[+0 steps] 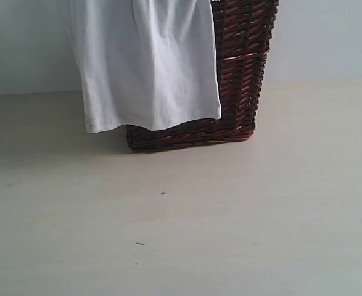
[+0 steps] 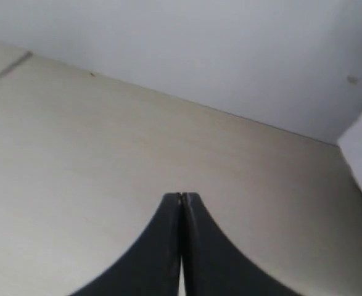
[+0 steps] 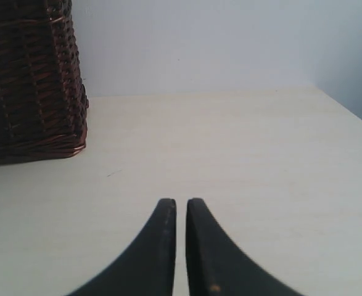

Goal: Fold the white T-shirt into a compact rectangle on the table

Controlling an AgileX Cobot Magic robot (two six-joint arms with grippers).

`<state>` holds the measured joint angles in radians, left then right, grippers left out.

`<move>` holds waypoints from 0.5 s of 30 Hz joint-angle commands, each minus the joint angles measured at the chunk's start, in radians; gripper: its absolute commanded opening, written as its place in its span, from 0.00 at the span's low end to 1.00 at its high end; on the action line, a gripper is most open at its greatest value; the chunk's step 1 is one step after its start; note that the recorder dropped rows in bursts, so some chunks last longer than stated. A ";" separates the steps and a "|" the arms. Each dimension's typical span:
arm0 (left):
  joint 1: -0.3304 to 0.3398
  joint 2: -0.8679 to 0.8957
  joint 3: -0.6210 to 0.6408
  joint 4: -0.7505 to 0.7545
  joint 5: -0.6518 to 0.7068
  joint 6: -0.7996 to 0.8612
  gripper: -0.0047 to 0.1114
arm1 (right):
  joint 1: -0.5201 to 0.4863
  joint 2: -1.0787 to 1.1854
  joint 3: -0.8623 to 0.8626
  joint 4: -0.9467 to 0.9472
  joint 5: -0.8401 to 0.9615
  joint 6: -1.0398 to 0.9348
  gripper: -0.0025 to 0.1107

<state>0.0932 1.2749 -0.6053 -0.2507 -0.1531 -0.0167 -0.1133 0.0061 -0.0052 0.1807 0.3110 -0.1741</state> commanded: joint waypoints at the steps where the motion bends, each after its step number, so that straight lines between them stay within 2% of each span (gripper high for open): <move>1: -0.122 -0.006 -0.066 0.034 0.107 -0.102 0.04 | 0.003 -0.006 0.005 0.002 -0.006 -0.005 0.08; 4: -0.241 -0.006 -0.106 0.036 0.153 -0.075 0.04 | 0.003 -0.006 0.005 0.002 -0.006 -0.005 0.08; 7: -0.373 -0.006 -0.140 0.036 0.284 -0.045 0.04 | 0.003 -0.006 0.005 0.002 -0.006 -0.005 0.08; 11: -0.543 -0.006 -0.145 0.024 0.329 -0.039 0.04 | 0.003 -0.006 0.005 0.002 -0.006 -0.005 0.08; 13: -0.590 -0.006 -0.150 0.022 0.322 -0.039 0.04 | 0.003 -0.006 0.005 0.002 -0.006 -0.005 0.08; 15: -0.591 -0.004 -0.164 0.028 0.334 -0.017 0.04 | 0.003 -0.006 0.005 0.002 -0.006 -0.005 0.08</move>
<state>-0.4816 1.2749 -0.7502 -0.2209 0.1755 -0.0568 -0.1133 0.0061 -0.0052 0.1807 0.3110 -0.1741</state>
